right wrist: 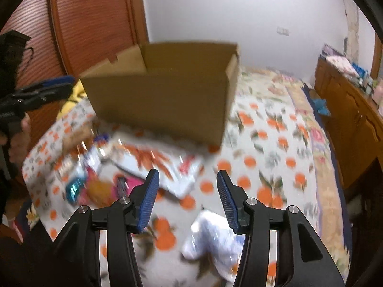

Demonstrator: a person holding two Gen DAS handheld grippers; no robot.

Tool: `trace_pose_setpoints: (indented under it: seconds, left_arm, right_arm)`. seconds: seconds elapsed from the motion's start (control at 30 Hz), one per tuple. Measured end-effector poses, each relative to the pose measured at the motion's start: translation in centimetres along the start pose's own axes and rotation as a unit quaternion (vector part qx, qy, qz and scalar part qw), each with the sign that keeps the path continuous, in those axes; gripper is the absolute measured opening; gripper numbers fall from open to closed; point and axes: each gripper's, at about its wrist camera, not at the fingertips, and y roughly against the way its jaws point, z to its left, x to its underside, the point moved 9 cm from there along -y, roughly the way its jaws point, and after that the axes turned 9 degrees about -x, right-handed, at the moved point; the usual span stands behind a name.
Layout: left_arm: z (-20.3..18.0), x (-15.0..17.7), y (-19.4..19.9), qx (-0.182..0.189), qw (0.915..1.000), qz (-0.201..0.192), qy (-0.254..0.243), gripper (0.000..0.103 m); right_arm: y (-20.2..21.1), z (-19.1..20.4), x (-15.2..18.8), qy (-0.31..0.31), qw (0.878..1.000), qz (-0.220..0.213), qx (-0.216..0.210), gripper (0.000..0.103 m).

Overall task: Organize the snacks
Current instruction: 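Move both tools back from the box toward the snack pile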

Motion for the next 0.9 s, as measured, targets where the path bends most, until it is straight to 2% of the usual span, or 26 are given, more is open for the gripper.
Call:
trace_pose_setpoints:
  seconds: [0.23, 0.33, 0.47, 0.7, 0.9]
  left_arm:
    - [-0.9, 4.4, -0.2, 0.001, 0.9997, 0.025, -0.002, 0.085]
    - [-0.6, 6.1, -0.3, -0.003, 0.9993, 0.037, 0.009, 0.085]
    - [-0.5, 7.6, -0.5, 0.001, 0.9988, 0.046, 0.015, 0.085]
    - [-3.2, 7.9, -0.5, 0.027, 0.9984, 0.049, -0.011, 0.085]
    - [-7.1, 7.9, -1.2, 0.052, 0.9944, 0.061, -0.068, 0.085]
  right_arm:
    - [-0.2, -2.1, 4.5, -0.023, 0.999, 0.027, 0.005, 0.051]
    - [0.1, -2.6, 5.4, -0.034, 0.999, 0.025, 0.003, 0.057]
    - [0.1, -2.8, 6.5, -0.038, 0.999, 0.025, 0.002, 0.059]
    - [0.4, -2.2, 7.0, -0.035, 0.999, 0.018, -0.004, 0.064]
    - [0.9, -1.8, 7.3, -0.034, 0.999, 0.018, -0.008, 0.066]
